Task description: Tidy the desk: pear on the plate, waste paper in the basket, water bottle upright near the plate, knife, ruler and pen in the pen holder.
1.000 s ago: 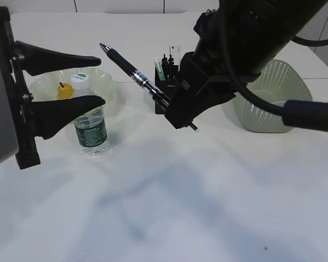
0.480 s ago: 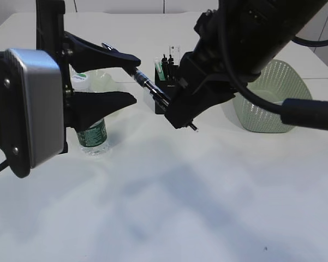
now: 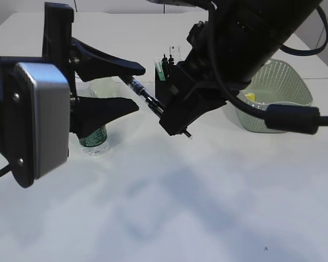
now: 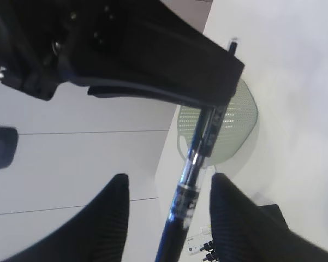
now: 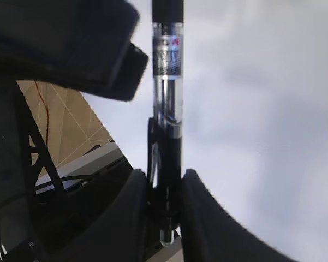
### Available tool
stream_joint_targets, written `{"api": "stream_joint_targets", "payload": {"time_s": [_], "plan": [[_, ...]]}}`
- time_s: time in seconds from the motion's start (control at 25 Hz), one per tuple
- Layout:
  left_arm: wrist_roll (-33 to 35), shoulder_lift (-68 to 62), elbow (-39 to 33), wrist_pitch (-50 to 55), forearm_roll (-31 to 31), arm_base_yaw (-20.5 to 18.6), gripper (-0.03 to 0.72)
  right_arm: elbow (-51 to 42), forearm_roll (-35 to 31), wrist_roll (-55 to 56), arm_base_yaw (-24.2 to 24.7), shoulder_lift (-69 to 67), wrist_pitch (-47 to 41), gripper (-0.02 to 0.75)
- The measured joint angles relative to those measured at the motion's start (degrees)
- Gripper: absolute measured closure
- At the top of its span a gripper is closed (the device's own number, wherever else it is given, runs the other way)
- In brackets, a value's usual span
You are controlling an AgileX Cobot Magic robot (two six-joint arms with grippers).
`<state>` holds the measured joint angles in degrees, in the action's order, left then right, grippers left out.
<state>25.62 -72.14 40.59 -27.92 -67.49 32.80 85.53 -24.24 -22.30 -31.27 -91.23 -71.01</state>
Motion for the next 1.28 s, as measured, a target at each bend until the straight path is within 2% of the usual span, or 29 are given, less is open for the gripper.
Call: {"api": "stream_joint_targets", "payload": {"time_s": [0.2, 0.48, 0.76, 1.28], "plan": [[0.2, -1.5, 0.0, 2.3, -0.4, 1.9, 0.349, 0.4, -1.2, 0.0, 0.0, -0.1, 0.0, 0.626], [0.7, -3.8, 1.5, 3.0, -1.1, 1.9, 0.361, 0.4, -4.4, 0.0, 0.0, -0.2, 0.0, 0.626], [0.7, -4.6, 2.3, 3.5, -1.1, 2.0, 0.398, 0.4, -4.7, 0.0, 0.0, -0.4, 0.0, 0.626], [1.0, -4.7, 2.4, 4.5, -1.8, 2.0, 0.608, 0.5, -3.8, -0.2, 0.0, -0.4, -0.1, 0.626]]}}
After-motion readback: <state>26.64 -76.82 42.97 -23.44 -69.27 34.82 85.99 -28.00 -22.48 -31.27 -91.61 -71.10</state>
